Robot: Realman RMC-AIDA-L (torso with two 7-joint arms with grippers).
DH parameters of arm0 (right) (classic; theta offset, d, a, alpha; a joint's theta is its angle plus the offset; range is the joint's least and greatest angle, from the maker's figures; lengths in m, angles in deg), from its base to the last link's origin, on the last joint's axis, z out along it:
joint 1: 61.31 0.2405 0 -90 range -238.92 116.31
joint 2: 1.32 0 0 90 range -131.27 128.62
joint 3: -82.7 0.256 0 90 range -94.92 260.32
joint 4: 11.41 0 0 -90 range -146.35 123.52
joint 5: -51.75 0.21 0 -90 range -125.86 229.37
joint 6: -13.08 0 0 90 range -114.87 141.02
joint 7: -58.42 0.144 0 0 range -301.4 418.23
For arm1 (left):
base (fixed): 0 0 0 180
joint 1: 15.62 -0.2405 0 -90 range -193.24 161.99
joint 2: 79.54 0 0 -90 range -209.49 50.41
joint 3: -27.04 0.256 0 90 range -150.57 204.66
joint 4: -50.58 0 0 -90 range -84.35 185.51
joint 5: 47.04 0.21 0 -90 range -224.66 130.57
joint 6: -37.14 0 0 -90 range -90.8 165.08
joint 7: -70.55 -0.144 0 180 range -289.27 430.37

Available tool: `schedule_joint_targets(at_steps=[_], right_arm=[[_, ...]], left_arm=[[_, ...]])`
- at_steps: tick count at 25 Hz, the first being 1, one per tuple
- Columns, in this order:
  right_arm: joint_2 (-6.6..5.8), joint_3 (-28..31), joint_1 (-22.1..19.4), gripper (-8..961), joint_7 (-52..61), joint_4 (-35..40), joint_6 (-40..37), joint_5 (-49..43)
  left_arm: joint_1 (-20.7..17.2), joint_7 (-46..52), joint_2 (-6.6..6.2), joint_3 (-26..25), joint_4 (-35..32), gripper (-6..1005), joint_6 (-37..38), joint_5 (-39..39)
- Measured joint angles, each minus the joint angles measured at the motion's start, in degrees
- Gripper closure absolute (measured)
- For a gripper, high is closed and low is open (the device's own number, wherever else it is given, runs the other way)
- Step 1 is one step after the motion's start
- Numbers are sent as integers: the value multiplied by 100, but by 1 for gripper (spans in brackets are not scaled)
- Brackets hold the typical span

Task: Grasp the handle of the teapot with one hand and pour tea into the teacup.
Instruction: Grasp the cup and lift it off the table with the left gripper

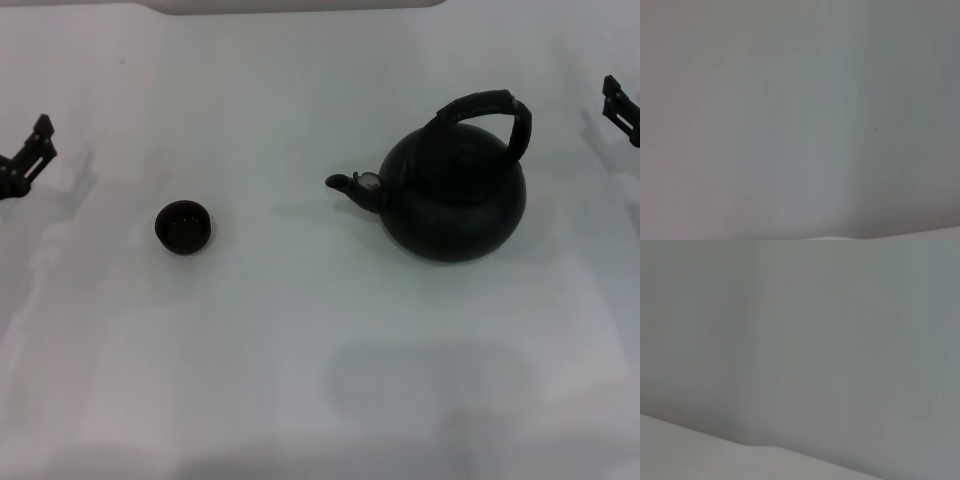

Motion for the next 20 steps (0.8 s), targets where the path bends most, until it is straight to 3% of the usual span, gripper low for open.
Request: schedule_joint_targets(at_steps=[13, 20], right_arm=[[0, 50, 24, 109, -2, 71, 10, 49], [0, 62, 24, 109, -2, 74, 20, 59]], left_arm=[[46, -14, -27, 78, -25, 121, 2, 59], [66, 293, -43, 567, -252, 121, -51, 113]])
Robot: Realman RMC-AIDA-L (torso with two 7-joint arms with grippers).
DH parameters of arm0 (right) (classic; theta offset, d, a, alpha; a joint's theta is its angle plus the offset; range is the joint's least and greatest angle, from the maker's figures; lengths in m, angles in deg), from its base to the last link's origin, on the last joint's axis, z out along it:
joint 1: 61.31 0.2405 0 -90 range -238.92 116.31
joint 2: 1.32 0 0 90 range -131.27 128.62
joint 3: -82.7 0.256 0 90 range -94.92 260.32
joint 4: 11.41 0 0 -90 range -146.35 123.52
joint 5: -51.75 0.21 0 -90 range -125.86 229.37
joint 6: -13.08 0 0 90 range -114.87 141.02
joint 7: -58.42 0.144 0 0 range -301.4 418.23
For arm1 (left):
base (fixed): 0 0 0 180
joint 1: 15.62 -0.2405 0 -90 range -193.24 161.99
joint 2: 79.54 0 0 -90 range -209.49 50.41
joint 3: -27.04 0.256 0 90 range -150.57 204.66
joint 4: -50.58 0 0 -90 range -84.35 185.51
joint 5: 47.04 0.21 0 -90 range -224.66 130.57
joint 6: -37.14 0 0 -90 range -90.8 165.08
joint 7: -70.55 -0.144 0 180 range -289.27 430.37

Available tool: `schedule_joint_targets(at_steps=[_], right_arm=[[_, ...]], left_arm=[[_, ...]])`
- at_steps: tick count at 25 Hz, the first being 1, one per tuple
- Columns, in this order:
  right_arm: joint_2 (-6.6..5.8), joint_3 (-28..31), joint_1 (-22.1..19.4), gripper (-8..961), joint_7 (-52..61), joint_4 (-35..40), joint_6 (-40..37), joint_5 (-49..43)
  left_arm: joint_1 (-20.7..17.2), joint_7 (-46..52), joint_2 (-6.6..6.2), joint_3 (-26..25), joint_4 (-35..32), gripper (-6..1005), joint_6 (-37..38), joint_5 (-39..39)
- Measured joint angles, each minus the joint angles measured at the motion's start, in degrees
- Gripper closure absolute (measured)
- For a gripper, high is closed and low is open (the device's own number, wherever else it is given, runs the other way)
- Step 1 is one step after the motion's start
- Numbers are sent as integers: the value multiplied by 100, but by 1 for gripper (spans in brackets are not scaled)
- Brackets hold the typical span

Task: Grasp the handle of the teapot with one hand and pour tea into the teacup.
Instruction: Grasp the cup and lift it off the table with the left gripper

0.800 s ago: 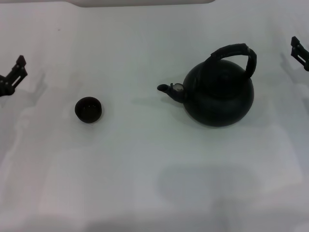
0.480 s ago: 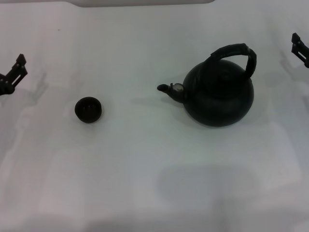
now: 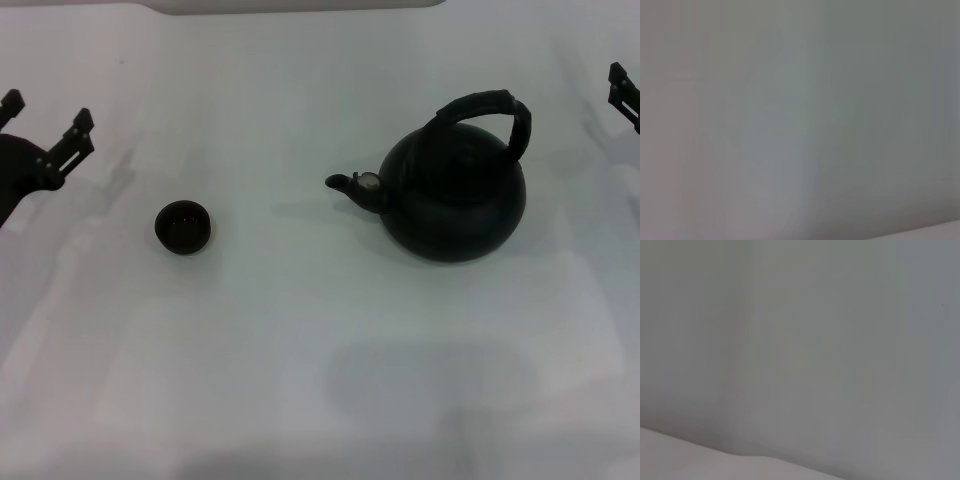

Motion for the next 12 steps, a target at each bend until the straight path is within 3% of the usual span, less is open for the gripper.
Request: schedule_joint_targets(at_steps=[11, 12], right_arm=[[0, -2, 3, 110, 0, 28, 129, 3], [0, 0, 4, 110, 0, 28, 145, 3]], left_arm=[[-14, 134, 25, 28, -103, 122, -90, 497], [-207, 440, 12, 103, -370, 122, -11, 658]])
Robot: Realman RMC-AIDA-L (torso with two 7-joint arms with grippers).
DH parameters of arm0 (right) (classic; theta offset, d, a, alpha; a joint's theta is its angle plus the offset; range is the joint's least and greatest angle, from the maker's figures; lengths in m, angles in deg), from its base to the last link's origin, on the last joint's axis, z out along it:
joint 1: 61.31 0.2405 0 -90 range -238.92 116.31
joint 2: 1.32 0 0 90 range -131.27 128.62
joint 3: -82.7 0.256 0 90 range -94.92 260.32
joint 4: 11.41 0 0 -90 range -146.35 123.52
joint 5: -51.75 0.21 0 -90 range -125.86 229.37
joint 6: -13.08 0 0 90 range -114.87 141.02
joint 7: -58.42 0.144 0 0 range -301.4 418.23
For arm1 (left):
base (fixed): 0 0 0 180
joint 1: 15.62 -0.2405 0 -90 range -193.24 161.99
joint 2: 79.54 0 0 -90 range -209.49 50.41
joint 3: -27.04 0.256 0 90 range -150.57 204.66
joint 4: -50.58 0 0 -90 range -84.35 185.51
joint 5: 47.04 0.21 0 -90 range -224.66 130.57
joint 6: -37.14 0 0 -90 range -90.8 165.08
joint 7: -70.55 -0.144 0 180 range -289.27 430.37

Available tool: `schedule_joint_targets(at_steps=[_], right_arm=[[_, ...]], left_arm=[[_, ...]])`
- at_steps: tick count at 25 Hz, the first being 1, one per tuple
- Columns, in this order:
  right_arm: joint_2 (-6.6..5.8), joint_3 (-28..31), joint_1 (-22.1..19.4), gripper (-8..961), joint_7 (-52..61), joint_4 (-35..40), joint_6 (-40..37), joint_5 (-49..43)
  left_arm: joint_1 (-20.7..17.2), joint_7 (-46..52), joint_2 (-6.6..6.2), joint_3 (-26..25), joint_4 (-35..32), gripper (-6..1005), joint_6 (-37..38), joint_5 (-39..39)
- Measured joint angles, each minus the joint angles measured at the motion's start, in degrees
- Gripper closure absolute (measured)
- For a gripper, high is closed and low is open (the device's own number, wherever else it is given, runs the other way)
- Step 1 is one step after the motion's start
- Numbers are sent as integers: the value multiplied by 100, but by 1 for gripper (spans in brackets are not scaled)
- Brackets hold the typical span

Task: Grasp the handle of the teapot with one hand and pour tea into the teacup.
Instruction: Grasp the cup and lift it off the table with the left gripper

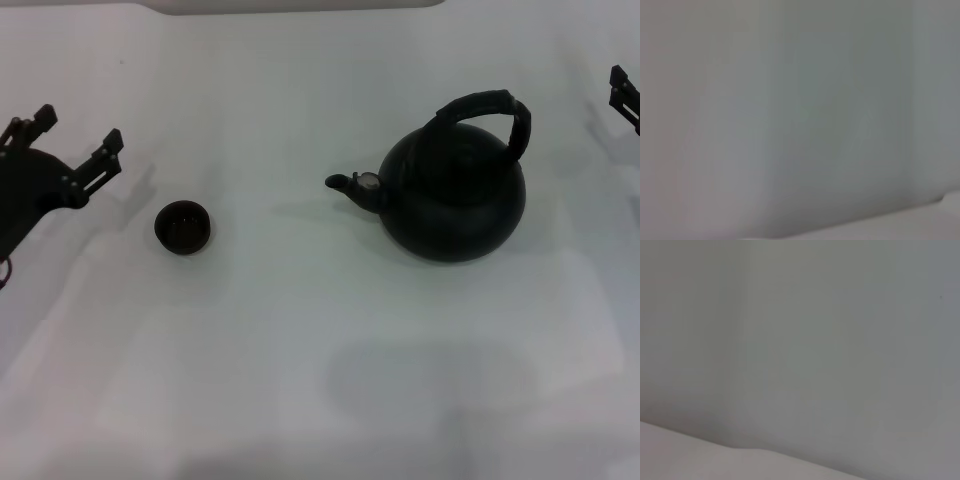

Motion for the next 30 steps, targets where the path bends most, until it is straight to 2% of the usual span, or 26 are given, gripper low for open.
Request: schedule_joint_targets(at_steps=[3, 6, 8, 11, 14, 18, 21, 23, 26, 28, 30], right_arm=[[-5, 0, 2, 110, 0, 1, 43, 0], [-6, -4, 3, 110, 0, 29, 111, 0], [-8, -18, 4, 110, 0, 59, 154, -4], [-9, -40, 6, 110, 0, 78, 167, -28], [-8, -51, 13, 110, -7, 82, 168, -41], [-4, -53, 10, 110, -17, 57, 169, -42], [-2, -53, -16, 110, -55, 31, 169, -37], [-1, -54, -28, 110, -69, 25, 169, -25], [0, -53, -20, 110, -76, 23, 167, -19], [0, -54, 1, 110, -79, 21, 168, -20], [0, -53, 1, 110, -81, 21, 169, -23]], left_arm=[[-397, 811, -49, 16, -733, 122, -31, 286], [-827, 1797, -178, -43, -1692, 122, -321, 699], [-973, 2214, -227, -164, -2150, 121, -600, 882], [-976, 3104, -270, -506, -2615, 121, -1075, 1403], [-704, 4789, -414, -984, -3011, 121, -1371, 2765], [-66, 7235, -637, -1604, -3297, 122, -1370, 5241], [458, 8784, -822, -1771, -3385, 122, -1048, 6980], [844, 9751, -941, -1783, -3429, 122, -551, 8103], [1196, 10308, -995, -1789, -3559, 121, 191, 9029], [1415, 10383, -956, -1766, -3827, 121, 903, 9602], [1451, 10394, -948, -1761, -3856, 121, 998, 9678]])
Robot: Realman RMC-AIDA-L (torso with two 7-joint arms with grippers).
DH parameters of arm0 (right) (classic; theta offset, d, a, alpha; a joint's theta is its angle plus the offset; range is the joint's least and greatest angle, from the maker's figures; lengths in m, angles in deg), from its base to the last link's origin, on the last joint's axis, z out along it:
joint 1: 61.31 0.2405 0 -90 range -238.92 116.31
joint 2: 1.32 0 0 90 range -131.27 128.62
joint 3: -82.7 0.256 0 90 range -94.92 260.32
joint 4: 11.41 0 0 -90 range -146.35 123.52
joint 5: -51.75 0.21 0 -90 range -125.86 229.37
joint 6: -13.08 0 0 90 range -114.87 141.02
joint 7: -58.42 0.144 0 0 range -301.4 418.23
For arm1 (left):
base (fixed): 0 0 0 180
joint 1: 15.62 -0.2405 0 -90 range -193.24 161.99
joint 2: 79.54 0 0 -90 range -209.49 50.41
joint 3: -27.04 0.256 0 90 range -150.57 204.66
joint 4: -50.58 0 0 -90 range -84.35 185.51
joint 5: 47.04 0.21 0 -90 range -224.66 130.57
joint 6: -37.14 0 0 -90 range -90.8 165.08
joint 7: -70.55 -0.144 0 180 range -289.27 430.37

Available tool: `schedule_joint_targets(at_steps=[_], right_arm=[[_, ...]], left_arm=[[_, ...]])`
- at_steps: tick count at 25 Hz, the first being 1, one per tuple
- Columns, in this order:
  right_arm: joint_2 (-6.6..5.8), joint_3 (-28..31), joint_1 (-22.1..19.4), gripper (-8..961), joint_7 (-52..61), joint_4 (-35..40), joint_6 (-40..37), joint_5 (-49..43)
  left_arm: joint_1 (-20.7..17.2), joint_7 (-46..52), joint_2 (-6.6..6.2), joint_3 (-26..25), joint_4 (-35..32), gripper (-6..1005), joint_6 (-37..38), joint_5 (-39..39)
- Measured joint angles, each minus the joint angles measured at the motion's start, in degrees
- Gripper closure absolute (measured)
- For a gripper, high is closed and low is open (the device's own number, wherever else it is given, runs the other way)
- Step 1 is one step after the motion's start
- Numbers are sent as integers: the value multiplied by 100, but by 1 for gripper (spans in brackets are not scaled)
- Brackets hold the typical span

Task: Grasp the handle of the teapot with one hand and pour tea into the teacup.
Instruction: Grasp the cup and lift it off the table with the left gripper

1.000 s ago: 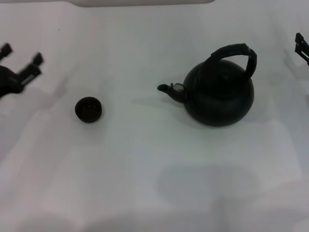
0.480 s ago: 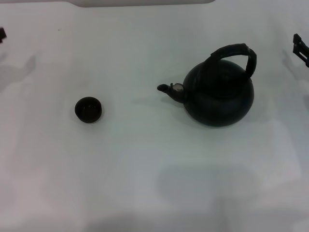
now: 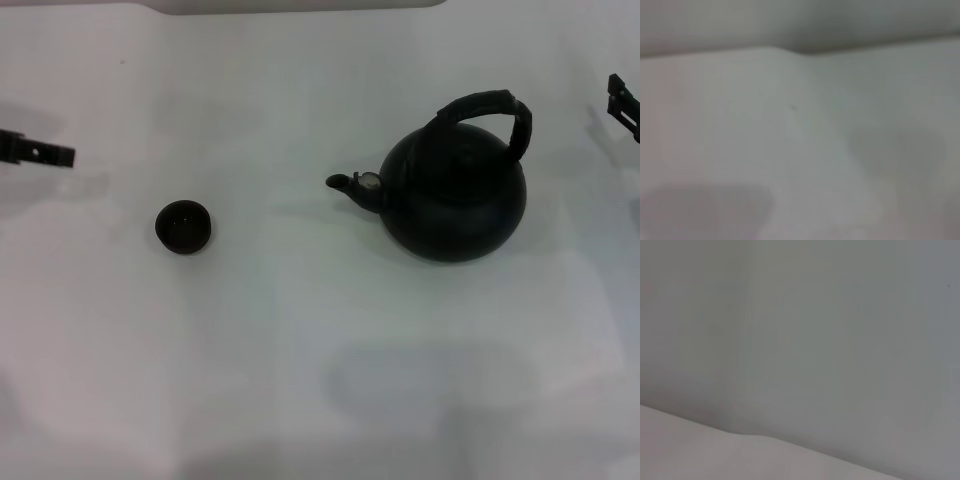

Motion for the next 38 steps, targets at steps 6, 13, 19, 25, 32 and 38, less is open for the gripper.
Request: schedule_joint_targets(at_steps=[6, 13, 19, 25, 32, 38], right_arm=[[0, 0, 3, 111, -71, 1, 5, -2], [0, 0, 11, 111, -140, 1, 7, -18], [0, 0, 12, 111, -147, -10, 8, -20], [0, 0, 11, 110, -148, -14, 7, -21], [0, 0, 6, 109, -148, -24, 6, -20], [0, 0, 3, 109, -149, -24, 6, -21]], left_arm=[[346, 54, 29, 6, -218, 122, 864, 415], [813, 213, 72, 94, -302, 122, 1353, 830], [1116, 403, 261, 743, -346, 122, 1420, 1087], [1381, 356, 576, 989, -345, 121, 1421, 1375], [1487, 315, 813, 1239, -325, 121, 1408, 1542], [1493, 346, 896, 1331, -295, 121, 1415, 1651]])
